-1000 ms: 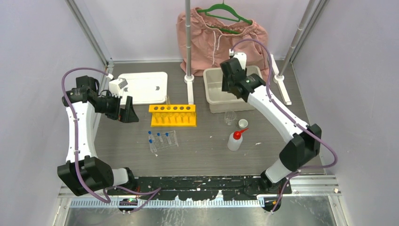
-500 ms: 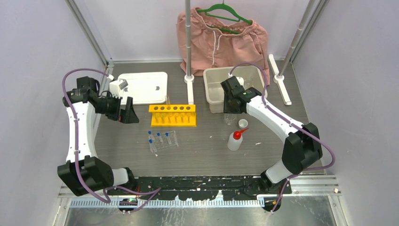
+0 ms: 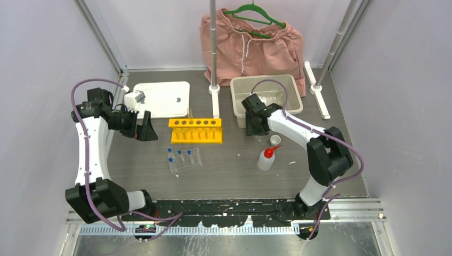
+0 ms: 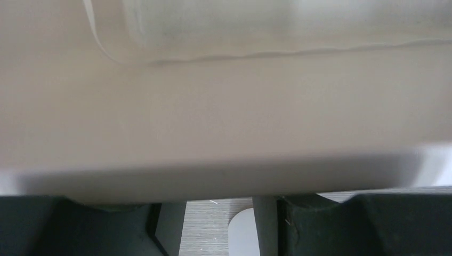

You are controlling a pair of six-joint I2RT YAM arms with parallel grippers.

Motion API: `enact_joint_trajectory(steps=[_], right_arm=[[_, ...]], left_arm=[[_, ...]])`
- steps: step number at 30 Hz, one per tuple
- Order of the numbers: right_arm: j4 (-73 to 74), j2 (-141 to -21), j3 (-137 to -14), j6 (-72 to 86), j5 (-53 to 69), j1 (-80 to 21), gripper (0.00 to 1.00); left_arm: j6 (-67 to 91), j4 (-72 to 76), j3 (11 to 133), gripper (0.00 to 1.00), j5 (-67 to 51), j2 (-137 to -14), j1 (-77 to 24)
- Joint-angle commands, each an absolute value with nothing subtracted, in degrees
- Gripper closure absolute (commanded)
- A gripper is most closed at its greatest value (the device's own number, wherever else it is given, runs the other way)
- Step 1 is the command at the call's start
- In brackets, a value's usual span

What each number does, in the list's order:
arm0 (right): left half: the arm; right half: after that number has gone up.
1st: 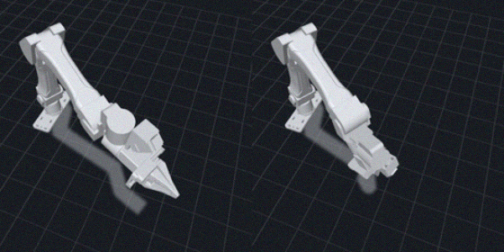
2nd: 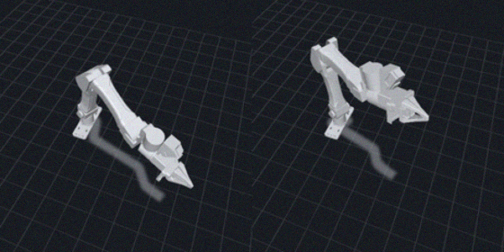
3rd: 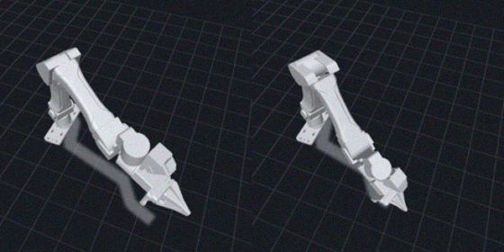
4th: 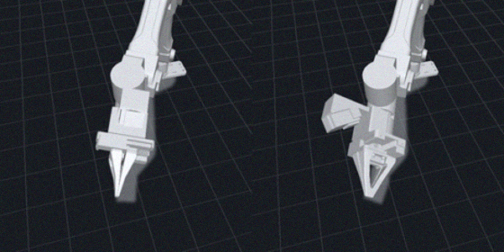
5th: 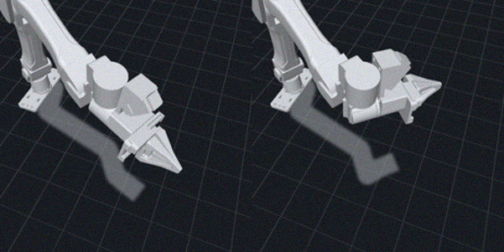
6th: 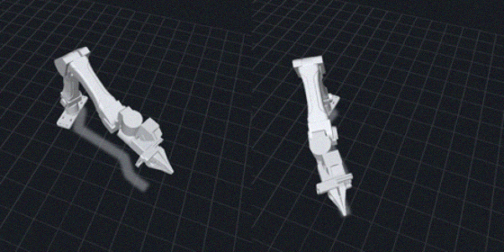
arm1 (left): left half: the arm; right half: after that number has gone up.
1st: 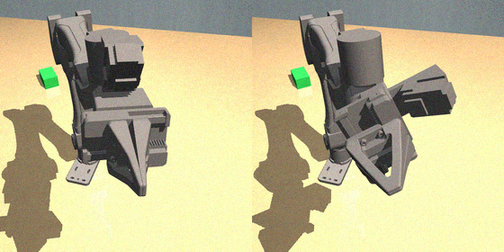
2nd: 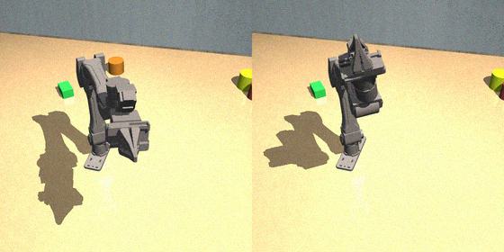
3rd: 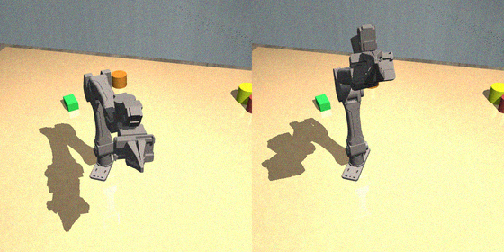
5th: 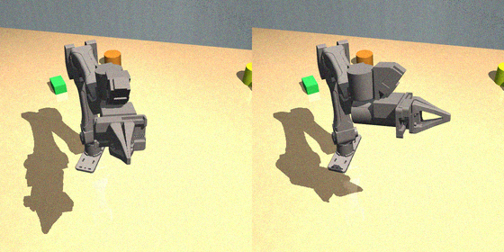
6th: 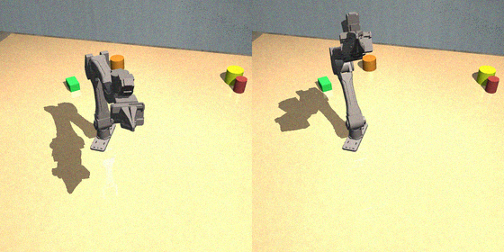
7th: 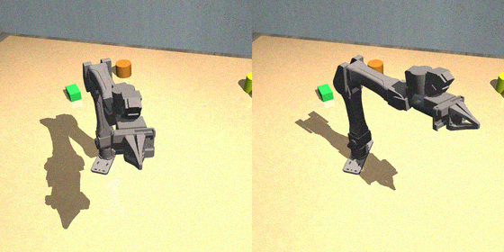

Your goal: Organize the chemistry lab equipment

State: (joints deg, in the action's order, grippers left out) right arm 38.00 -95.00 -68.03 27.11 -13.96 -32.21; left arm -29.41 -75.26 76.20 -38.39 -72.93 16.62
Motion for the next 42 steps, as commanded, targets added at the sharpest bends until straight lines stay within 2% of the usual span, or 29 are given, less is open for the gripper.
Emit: enact_joint_trajectory(steps=[1, 5, 13, 19, 24, 32, 36, 42], right_arm=[[34.3, -96.2, -67.3, 26.3, -16.9, -33.5, 0.5], [33.5, -96.6, -66.4, 26.0, -17.8, -33.9, 0.56], [34.5, -96.7, -67.5, 24.8, -18.0, -35.0, 0.84], [36.5, -92.7, -69.8, 24.2, -17.8, -37.6, 0.98], [40.8, -87.3, -76.4, 25.6, -15.0, -37.9, 0.99], [48.6, -84.4, -95.7, 25.5, -13.1, -37.8, 0.99], [50.9, -90.4, -105.1, 22.5, -17.0, -37.0, 0.99], [53.0, -106.1, -116.4, 18.0, -22.1, -34.0, 0.99]], left_arm=[[-30.4, -75.1, 76.9, 0.0, -38.8, -71.3, 17.0], [-30.4, -75.0, 76.8, 0.0, -38.9, -71.1, 17.0], [-30.2, -75.1, 77.0, 0.0, -38.9, -71.0, 17.0], [-29.9, -75.1, 77.4, 0.0, -39.3, -70.9, 17.0], [-30.1, -75.6, 78.3, 0.0, -39.0, -70.8, 17.0], [-30.2, -75.9, 78.8, 0.0, -39.1, -71.0, 17.0], [-30.2, -76.1, 79.0, 0.0, -39.4, -71.0, 17.0], [-29.9, -75.8, 78.9, 0.0, -39.8, -71.0, 17.0]])
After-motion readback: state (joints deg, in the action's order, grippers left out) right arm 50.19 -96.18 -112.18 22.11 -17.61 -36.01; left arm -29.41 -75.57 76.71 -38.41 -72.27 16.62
